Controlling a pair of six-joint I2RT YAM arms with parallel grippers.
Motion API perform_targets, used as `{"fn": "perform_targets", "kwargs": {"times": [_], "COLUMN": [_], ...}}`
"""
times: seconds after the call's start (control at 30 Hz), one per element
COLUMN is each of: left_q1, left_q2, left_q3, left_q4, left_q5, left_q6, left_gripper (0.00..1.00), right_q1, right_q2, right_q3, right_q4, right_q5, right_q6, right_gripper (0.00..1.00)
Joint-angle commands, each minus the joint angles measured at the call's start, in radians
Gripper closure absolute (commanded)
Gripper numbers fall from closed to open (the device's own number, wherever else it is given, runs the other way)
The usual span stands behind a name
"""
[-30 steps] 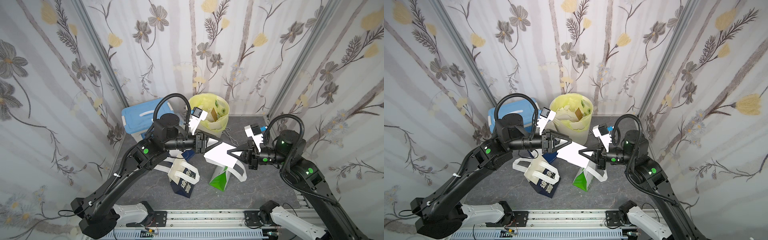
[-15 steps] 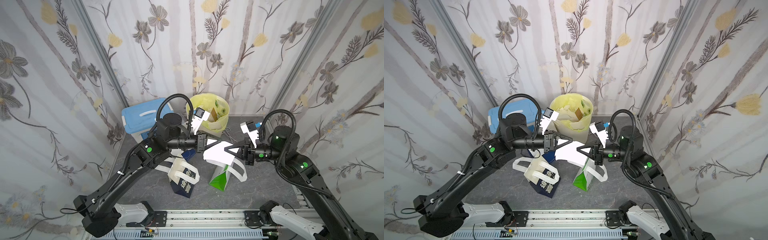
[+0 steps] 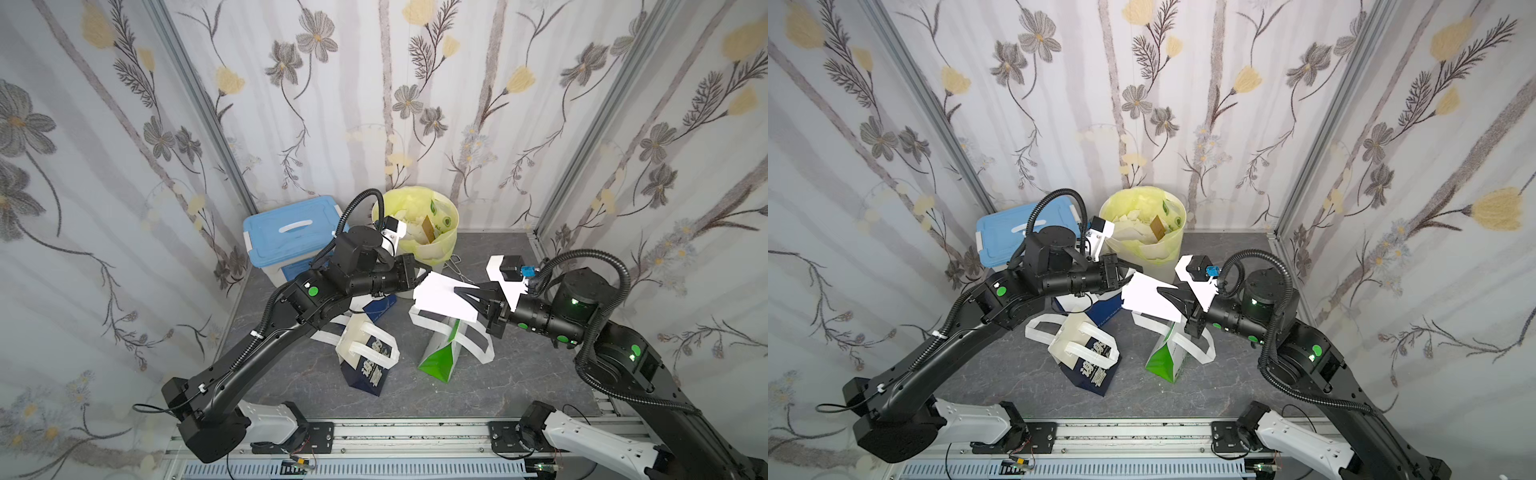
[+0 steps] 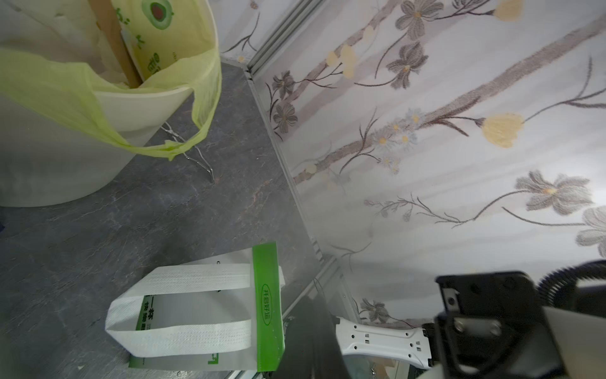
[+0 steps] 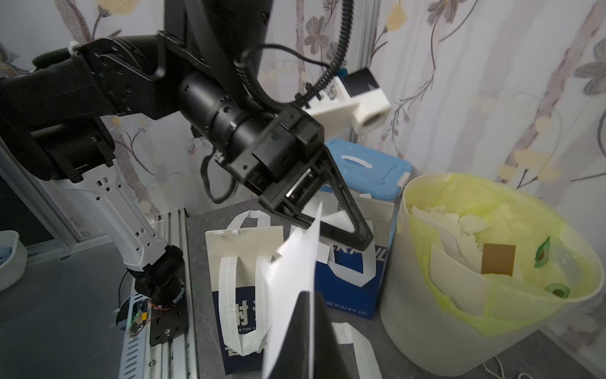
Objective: Shred takeout receipts and throw away
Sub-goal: Shred the takeout receipt, then place the takeout receipt in the trash bin.
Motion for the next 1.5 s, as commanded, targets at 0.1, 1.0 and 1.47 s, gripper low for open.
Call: {"fn": "perform_targets", "kwargs": {"times": [0.1,1.0,1.47], "left_q1": [0.006,0.269,0.272], "left_q2": [0.023,0.905,0.769], "left_q3": [0.058,1.179,1.114], "left_q4": [-0.098,-0.406,-0.317], "left_q5": [-0.127,-0.213,-0.041], "left_q6": [0.001,0.348,0.385], "left_gripper": [1.0,0.67,0.32], "right_q1": [0.039,-0.033,-0.22], "right_q2": [-0.021,-0.114,-0.02], "right_q3": [-0.01,-0.153,-0.119], "right_q4": [0.092,0.196,0.19], "right_q5": [0.128,0.476,0.117], "right_q6": [-0.159,0.13,0.189], "right_gripper": [1.0,1.0,1.0]}}
